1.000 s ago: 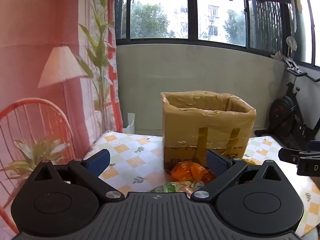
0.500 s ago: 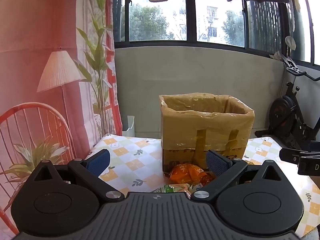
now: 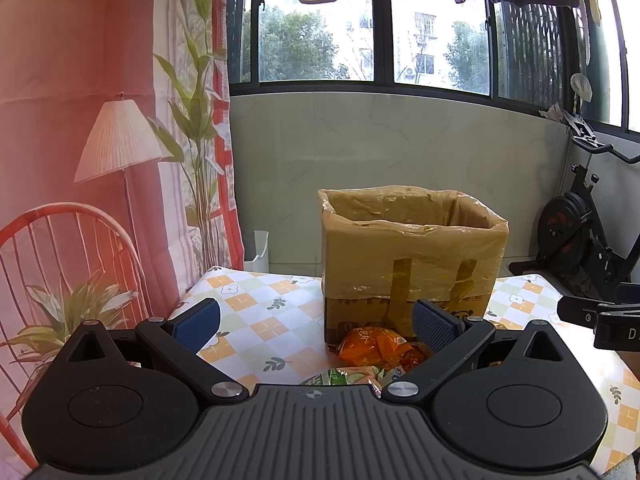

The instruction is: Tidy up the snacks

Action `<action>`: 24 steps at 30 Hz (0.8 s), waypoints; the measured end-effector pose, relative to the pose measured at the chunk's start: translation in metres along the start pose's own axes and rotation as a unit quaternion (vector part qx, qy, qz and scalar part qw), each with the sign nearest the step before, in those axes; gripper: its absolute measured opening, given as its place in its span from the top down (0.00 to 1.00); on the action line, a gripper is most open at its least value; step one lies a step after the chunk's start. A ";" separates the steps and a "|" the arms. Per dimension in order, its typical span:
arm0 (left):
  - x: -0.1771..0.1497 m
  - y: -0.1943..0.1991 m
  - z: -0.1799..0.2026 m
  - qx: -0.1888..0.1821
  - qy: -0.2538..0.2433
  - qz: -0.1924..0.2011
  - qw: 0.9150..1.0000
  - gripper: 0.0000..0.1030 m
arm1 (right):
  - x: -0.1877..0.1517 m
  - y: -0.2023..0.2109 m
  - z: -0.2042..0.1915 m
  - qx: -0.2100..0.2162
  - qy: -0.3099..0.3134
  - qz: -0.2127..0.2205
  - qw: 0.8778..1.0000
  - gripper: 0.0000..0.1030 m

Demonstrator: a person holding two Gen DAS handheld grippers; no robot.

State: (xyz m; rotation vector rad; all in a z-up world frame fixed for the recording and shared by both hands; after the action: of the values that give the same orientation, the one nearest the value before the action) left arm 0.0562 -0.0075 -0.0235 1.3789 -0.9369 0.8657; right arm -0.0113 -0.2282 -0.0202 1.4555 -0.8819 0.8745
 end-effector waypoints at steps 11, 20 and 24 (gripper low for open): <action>0.000 0.000 0.000 -0.001 0.001 0.000 1.000 0.00 | 0.000 0.000 -0.001 0.000 0.000 0.000 1.000 0.00; -0.001 -0.002 -0.001 -0.003 0.003 -0.003 1.000 0.00 | -0.001 0.000 -0.001 0.001 0.000 0.000 1.000 0.00; -0.001 -0.001 0.000 -0.002 0.003 -0.001 1.000 0.00 | -0.001 -0.001 -0.002 0.001 -0.001 -0.001 1.000 0.00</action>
State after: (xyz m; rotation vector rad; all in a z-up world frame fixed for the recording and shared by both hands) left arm 0.0571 -0.0070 -0.0248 1.3741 -0.9310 0.8654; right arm -0.0111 -0.2259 -0.0214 1.4579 -0.8810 0.8734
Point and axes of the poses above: each gripper's, at about its wrist camera, not at the fingertips, and y roughly against the way its jaws point, z to its right, x to its top, the point moved 6 cm from there along -y, roughly the way its jaws point, and after that the axes turned 2 degrees about y, right-handed, at the moved point
